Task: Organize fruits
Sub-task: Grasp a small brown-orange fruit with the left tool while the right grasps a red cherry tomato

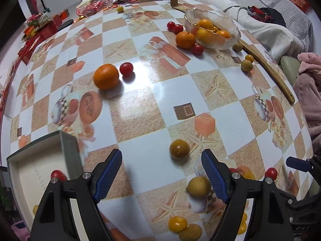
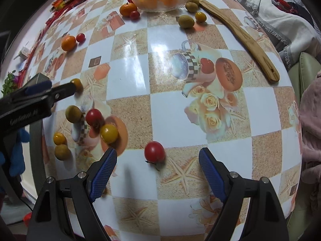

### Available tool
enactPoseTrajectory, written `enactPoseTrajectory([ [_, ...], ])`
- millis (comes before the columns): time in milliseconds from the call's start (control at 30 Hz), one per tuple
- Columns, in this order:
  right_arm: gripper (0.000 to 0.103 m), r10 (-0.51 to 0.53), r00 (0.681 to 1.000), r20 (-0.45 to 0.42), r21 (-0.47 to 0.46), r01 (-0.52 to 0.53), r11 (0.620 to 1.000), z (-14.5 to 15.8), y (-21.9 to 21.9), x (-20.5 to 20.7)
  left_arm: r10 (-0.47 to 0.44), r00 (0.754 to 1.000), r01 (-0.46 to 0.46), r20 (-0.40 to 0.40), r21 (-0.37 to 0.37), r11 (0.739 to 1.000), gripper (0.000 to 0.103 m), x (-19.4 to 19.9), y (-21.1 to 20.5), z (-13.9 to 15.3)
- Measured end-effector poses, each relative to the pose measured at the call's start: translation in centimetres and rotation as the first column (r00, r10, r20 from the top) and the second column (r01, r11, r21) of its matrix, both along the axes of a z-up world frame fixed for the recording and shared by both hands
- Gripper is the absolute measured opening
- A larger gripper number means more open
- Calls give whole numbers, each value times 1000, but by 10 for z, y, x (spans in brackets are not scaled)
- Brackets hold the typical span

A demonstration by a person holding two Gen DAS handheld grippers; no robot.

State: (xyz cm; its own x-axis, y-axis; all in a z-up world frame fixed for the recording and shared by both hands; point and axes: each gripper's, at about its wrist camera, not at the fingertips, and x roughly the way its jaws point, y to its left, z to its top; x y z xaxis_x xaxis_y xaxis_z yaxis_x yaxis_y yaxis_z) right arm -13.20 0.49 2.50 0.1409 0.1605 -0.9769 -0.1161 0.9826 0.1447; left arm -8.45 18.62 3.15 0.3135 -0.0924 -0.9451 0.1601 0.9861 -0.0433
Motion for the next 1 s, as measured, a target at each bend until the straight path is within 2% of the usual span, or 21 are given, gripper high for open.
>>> enactPoseTrajectory([
  [333,85,69,997,21,-59,-67,996,-12,10,-1,-13,1000,14,-19,38,999,81,9,-20,-15],
  [400,81,97,995,32,-91,-94,991,-13,15,-2,-7,1000,9,-29,45,999,70,10,-22,-18],
  [533,67,142,989,47,-127,-135,983,-10,25,-5,7,1000,-6,-26,45,999,66,9,-23,-16],
  [600,59,156,986,51,-131,-148,980,-9,27,-8,14,1000,-13,-18,43,999,56,7,-23,-14],
  [633,50,168,984,54,-130,-160,979,-8,32,-8,16,1000,-16,-14,41,999,49,6,-25,-13],
  [667,39,177,983,56,-127,-169,978,-7,36,-10,16,1000,-16,-12,34,999,37,6,-25,-12],
  [700,28,183,981,56,-120,-176,977,-6,37,-10,14,1000,-14,-10,29,999,30,5,-25,-12],
  [733,23,181,982,52,-98,-176,980,-6,37,-10,13,1000,-13,-14,22,1000,24,5,-26,-11],
  [867,23,91,996,19,48,-92,995,-4,25,-7,24,999,-25,-23,-52,998,24,3,-19,-5],
  [1000,23,34,999,9,103,-35,994,0,8,-3,26,1000,-26,-4,-67,997,24,-1,-11,5],
])
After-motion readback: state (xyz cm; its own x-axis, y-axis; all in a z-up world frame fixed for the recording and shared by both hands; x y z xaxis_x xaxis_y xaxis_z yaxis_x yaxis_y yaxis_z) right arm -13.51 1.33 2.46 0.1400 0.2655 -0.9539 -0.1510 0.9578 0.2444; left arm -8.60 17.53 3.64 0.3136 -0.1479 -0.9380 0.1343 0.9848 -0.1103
